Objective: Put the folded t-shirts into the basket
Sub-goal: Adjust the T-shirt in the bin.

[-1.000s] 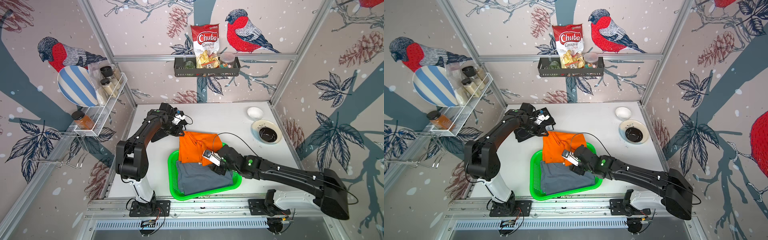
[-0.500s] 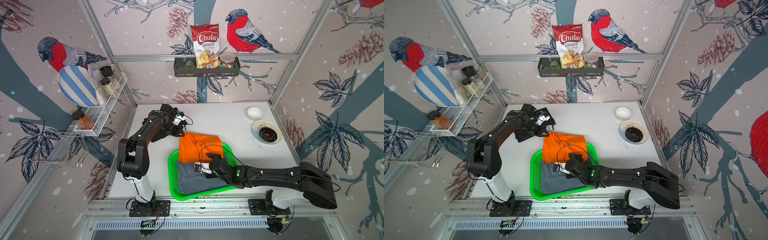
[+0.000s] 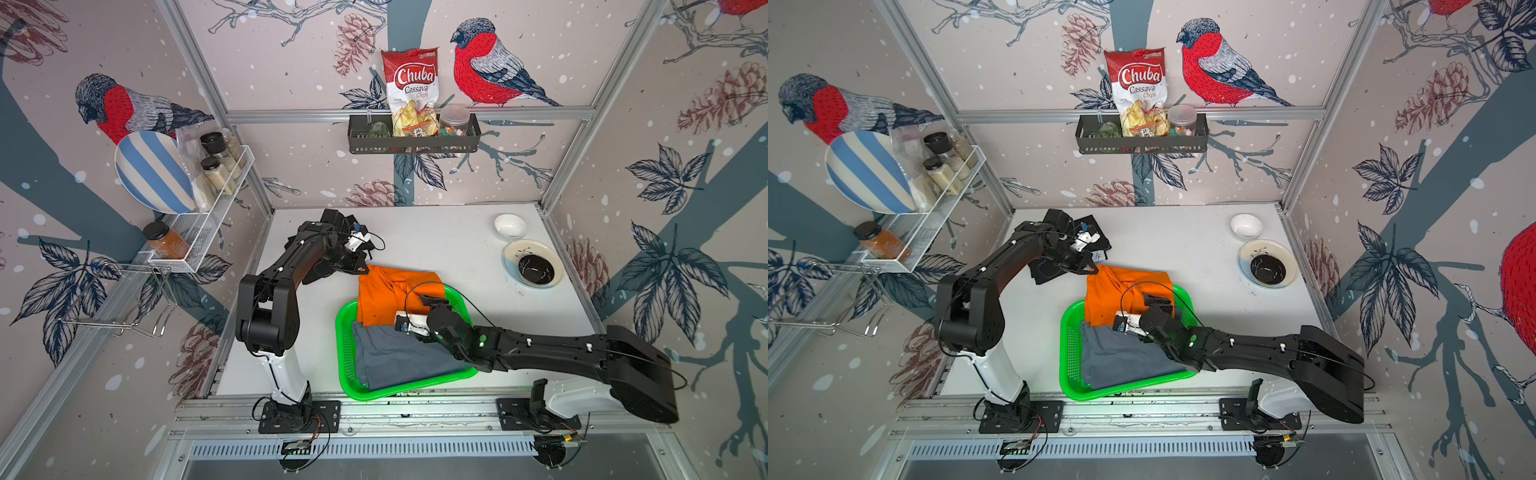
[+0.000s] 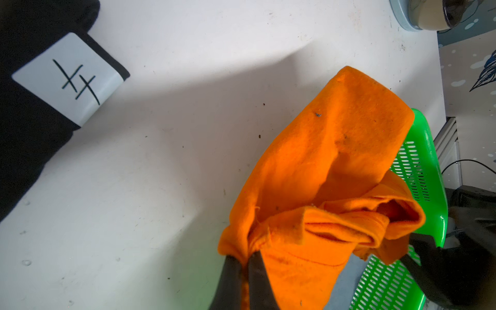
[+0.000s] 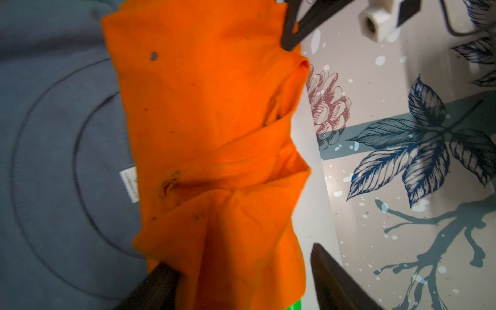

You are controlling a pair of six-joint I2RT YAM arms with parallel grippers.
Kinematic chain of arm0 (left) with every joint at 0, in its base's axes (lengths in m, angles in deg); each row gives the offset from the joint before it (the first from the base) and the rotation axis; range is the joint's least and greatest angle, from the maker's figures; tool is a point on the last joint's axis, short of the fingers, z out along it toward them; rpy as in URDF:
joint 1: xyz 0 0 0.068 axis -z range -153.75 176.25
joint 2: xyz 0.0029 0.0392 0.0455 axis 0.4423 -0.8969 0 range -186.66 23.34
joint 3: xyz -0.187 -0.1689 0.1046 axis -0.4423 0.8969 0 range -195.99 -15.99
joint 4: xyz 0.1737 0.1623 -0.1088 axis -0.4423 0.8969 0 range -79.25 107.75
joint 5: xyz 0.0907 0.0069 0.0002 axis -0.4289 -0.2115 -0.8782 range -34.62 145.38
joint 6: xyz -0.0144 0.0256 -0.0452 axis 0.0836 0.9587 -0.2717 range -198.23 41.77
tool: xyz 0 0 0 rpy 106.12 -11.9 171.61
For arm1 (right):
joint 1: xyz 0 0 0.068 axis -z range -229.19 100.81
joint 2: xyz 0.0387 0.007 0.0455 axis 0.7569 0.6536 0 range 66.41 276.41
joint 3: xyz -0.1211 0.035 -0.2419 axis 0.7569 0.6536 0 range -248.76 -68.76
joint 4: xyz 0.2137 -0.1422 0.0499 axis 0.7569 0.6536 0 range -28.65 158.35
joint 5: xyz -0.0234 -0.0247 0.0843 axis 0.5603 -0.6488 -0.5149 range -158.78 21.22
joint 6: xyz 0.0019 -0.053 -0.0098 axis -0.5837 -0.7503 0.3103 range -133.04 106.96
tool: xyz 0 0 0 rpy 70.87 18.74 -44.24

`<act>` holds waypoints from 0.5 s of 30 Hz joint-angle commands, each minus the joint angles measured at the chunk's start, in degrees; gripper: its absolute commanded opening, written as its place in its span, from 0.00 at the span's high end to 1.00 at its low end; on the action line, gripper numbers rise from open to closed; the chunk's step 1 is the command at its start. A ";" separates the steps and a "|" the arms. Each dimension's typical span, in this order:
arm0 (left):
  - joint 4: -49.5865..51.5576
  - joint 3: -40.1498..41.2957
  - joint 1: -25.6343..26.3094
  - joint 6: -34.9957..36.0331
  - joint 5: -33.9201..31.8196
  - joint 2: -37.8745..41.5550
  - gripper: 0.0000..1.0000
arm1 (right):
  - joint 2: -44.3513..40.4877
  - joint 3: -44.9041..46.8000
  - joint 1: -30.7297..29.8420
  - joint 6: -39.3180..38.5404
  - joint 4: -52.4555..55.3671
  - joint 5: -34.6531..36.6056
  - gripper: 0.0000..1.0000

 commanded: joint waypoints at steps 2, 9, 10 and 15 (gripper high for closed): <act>-1.65 0.31 -0.25 -0.04 0.34 0.18 1.00 | -3.67 -0.45 3.91 5.93 -2.42 -4.08 0.36; -2.05 0.22 -0.26 -0.59 0.95 -0.40 1.00 | -4.69 -7.72 19.99 28.95 8.65 -2.16 0.33; -2.05 0.07 -0.26 -0.72 1.05 -0.49 1.00 | -4.46 -9.03 21.59 32.75 11.14 -3.10 0.33; -2.19 -0.05 -0.26 -0.91 1.31 -0.48 1.00 | -7.02 -11.19 27.29 45.48 18.01 -16.88 0.29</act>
